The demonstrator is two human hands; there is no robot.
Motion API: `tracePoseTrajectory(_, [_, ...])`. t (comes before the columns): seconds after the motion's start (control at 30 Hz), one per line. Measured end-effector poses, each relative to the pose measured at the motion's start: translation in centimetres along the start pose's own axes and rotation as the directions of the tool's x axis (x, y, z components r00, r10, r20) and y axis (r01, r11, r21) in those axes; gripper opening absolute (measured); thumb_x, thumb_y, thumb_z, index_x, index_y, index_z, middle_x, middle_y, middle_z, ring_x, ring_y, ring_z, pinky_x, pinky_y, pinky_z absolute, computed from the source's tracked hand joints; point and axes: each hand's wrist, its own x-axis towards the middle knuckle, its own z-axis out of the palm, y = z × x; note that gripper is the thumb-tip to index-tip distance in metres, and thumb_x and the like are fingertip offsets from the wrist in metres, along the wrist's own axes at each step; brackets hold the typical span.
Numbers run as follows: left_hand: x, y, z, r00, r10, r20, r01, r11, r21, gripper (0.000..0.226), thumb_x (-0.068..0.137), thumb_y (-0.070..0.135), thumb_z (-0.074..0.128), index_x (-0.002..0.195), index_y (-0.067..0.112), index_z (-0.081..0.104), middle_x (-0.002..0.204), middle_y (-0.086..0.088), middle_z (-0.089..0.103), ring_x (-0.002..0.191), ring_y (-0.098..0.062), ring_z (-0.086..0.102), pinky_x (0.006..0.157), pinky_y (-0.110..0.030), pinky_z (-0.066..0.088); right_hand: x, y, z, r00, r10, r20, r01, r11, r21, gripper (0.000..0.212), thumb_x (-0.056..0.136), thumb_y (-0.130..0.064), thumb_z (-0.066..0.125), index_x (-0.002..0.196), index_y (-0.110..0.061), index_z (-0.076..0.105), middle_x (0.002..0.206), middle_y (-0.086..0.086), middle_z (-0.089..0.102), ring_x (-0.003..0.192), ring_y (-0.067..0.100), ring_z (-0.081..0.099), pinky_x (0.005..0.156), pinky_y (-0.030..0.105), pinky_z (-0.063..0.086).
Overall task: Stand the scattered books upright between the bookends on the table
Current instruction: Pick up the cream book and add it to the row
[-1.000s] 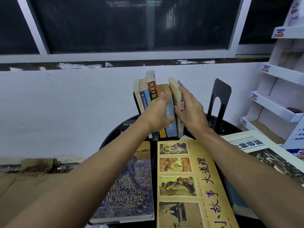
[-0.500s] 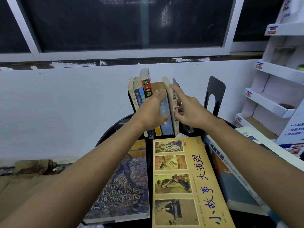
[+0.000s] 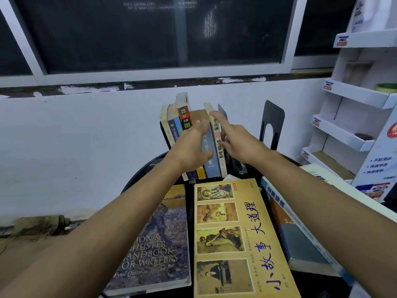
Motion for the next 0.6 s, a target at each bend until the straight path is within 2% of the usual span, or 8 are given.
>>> tracePoseTrajectory(0.43, [-0.1,0.5,-0.3,1.0,-0.008,0.016,0.008,1.0,0.006,0.085,0.095,0.027,0.069,0.161,0.012,0.017,0.168,-0.006,0.02,0.156,-0.019,0.012,0.121,-0.028,0.015,-0.4,-0.5,-0.5,1.0,0.004,0.016,-0.004,0.999,-0.046,0.091,0.098,-0.004,0.056,0.157,-0.042,-0.001,0.079,-0.01,0.046,0.074,0.017,0.056,0.078,0.046,0.057])
tracePoseTrajectory(0.6, [-0.1,0.7,-0.5,1.0,0.007,0.008,-0.007,1.0,-0.016,0.08,0.095,0.029,0.069,0.158,0.011,0.024,0.161,-0.007,0.034,0.149,-0.022,0.03,0.116,-0.028,0.027,-0.4,-0.5,-1.7,0.999,-0.001,0.047,0.008,0.989,-0.147,0.091,0.097,-0.011,0.061,0.158,-0.043,0.001,0.107,-0.004,0.049,0.091,0.022,0.057,0.08,0.044,0.054])
